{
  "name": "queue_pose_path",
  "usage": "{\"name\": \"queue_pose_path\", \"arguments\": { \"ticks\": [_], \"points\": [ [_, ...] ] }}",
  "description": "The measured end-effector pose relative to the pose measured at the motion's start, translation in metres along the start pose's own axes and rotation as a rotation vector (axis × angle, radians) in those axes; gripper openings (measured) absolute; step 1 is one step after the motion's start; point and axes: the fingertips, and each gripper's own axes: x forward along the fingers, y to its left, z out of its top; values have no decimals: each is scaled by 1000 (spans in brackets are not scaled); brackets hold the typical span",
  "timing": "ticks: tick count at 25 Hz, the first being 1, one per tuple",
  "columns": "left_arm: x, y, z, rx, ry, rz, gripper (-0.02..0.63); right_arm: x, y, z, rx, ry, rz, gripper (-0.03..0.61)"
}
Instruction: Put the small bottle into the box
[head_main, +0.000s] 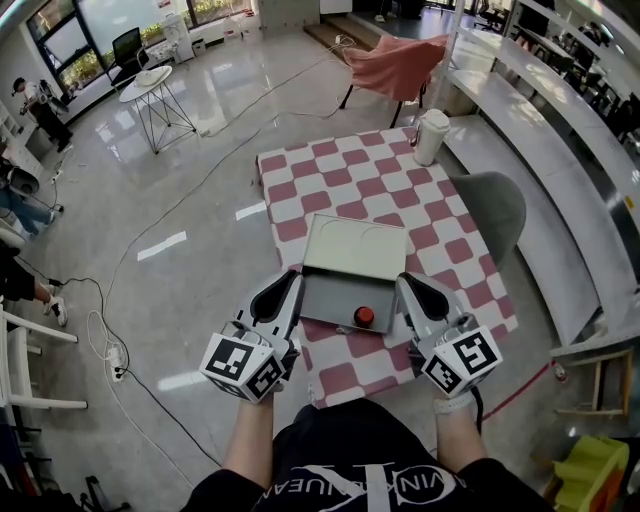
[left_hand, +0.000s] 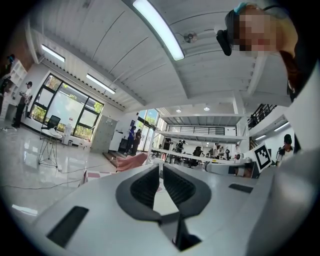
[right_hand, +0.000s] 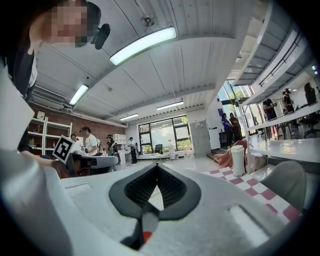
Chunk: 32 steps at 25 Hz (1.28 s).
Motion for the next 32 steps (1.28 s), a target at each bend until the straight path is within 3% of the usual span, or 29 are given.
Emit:
{"name": "queue_pose_path", "arguments": {
  "ticks": [32],
  "points": [
    [0,-3,2,-6,5,-41,29,-5,3,0,37,-11,-39,6]
  ]
}}
